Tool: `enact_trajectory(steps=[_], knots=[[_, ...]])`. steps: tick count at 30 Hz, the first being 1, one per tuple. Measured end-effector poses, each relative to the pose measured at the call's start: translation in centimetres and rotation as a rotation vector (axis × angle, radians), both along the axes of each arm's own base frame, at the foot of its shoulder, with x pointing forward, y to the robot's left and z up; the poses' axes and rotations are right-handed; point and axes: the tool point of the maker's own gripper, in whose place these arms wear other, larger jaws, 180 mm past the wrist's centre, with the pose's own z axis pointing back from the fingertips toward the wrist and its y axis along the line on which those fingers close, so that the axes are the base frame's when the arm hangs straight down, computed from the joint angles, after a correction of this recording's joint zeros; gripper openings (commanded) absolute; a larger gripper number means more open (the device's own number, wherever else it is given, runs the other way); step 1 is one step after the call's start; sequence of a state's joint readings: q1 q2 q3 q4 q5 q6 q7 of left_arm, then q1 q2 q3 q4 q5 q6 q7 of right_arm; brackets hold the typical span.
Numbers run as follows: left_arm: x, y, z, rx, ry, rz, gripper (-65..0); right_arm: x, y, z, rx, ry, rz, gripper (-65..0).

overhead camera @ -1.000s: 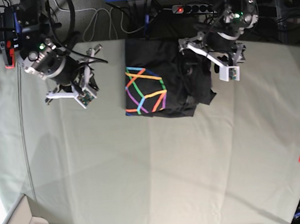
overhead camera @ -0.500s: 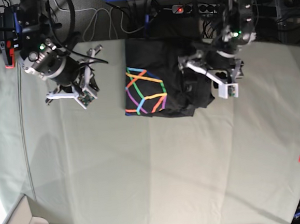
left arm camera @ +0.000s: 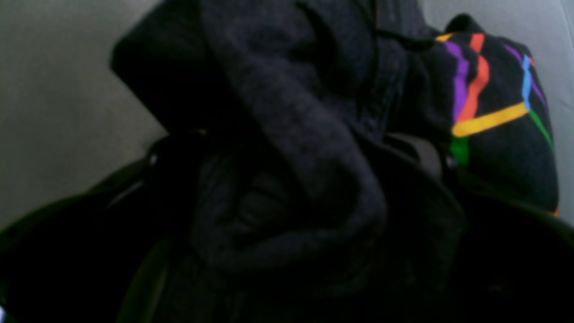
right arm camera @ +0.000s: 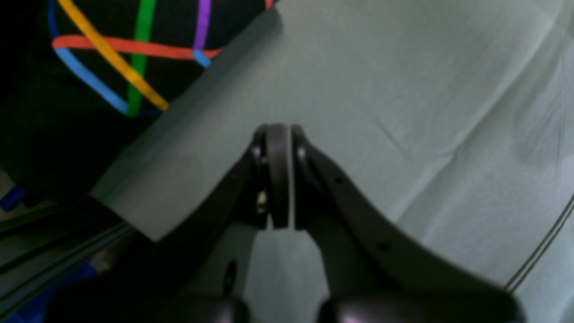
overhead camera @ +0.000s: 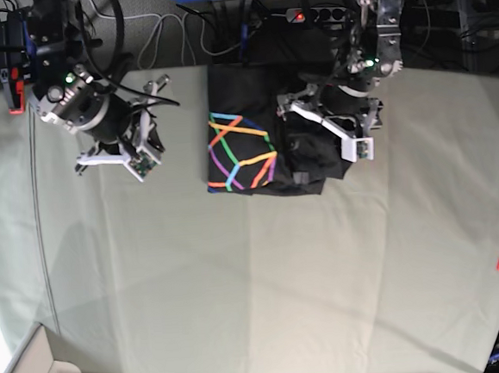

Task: Layout the t-shirt on the table in an organized manner, then fold the t-shirt properly
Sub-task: 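Grasp the loose fabric at the shirt's side with the left gripper, then rotate the folded shirt with the left gripper to square it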

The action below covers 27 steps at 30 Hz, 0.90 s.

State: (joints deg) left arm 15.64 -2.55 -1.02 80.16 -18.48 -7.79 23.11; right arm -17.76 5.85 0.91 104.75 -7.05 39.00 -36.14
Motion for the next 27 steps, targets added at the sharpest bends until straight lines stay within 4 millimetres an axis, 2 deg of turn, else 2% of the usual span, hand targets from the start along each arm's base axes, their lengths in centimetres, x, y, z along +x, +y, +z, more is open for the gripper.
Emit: enact_trajectory(steps=[5,6,8,12,15,18,21,23,27], knots=[[-0.2,-0.5,-0.4,-0.036,0.015,-0.001,-48.7,0.1,0.0,0.0,0.0,-0.001,0.0,-65.0],[-0.3,-0.6,-0.4,-0.043,0.02,-0.002,-52.6,0.1,0.0,0.0,0.0,-0.002,0.0,-65.0],[-0.1,-0.6,-0.3,-0.041,0.017,-0.005,-56.0,0.2,-0.3,0.1,-0.001,-0.005,-0.01,-65.0],[0.3,-0.6,-0.2,-0.036,0.027,-0.02,-64.9,0.8,-3.5,0.4,-0.038,-0.016,-0.094,-65.0],[0.5,-0.6,0.1,-0.036,0.021,-0.023,-64.5,1.5,-4.8,1.1,-0.035,-0.046,-0.135,-65.0],[1.4,-1.2,0.5,-0.013,0.023,-0.064,-64.7,1.4,-7.1,1.2,-0.064,-0.045,-0.192,-65.0],[3.0,-2.5,1.2,0.027,-0.011,-0.183,-64.7,1.4,-9.0,1.5,-0.066,-0.058,-0.251,-65.0],[4.6,-3.7,2.0,0.059,-0.043,-0.276,-64.7,1.4,-11.2,2.0,-0.094,-0.068,-0.311,-65.0],[7.1,-6.9,3.5,0.097,-0.121,-0.471,-64.7,1.7,-14.4,3.1,-0.11,-0.103,-0.404,-65.0]])
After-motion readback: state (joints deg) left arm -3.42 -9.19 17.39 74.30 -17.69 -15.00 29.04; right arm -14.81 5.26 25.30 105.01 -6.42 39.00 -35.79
